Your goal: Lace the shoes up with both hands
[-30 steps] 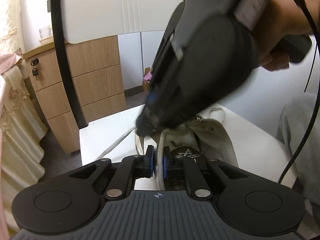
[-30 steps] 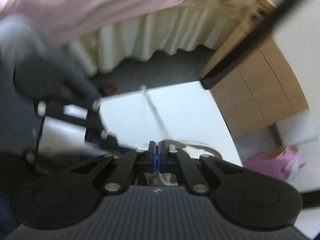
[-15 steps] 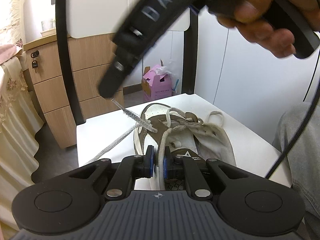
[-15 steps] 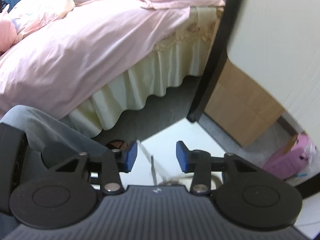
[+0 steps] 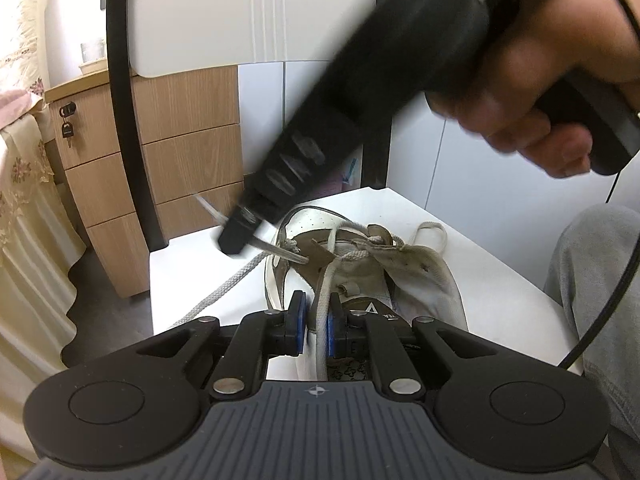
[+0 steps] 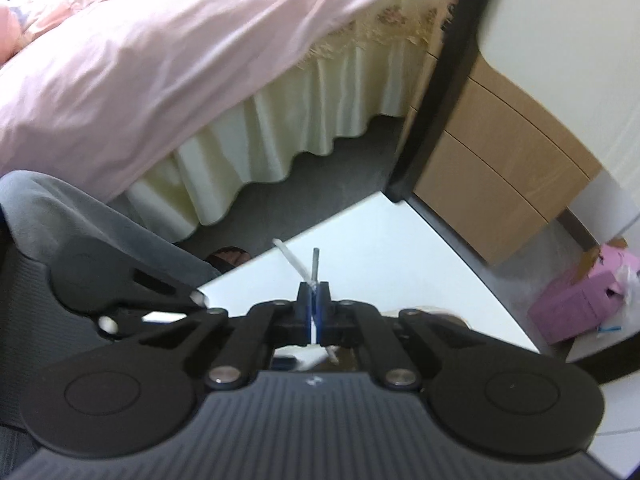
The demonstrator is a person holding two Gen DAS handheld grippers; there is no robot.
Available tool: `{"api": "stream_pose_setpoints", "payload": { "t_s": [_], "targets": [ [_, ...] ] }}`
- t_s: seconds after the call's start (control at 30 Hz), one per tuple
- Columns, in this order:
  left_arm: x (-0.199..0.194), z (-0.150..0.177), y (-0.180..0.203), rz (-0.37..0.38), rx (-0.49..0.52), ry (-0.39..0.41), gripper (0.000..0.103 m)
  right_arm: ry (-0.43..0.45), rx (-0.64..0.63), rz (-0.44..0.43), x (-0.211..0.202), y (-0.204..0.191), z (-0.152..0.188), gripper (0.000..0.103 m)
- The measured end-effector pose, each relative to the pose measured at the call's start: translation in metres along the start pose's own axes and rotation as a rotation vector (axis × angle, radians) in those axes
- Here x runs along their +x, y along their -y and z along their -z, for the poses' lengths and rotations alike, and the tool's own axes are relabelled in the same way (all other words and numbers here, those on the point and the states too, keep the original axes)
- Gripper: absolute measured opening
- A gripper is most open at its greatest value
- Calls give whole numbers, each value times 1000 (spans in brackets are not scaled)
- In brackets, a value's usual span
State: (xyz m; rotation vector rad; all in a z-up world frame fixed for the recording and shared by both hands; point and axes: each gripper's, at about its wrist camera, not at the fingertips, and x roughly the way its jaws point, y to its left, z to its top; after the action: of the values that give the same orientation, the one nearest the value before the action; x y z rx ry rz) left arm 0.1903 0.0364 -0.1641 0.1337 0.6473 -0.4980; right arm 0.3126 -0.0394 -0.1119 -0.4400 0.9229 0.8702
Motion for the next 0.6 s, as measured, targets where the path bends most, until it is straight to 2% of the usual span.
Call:
{"api": "stream_pose_setpoints", "payload": {
  "t_s": [0.13,0.33,0.47,0.6],
  "targets": [
    [2,-1,-2,12,-34,-5,11,78,27,-45,-18,-4,-22,2],
    [4,-2,-3,18,-59,-7,11,183,-30,-139,-31,-29,-71,2],
    [4,-1,-4,22,-72,-3,11,203,-89,-178,-24,-52,-102,2],
    [4,-2,-11,35,-105,-3,11,177,-138,-194,-12,-65,-112,2]
  ]
}}
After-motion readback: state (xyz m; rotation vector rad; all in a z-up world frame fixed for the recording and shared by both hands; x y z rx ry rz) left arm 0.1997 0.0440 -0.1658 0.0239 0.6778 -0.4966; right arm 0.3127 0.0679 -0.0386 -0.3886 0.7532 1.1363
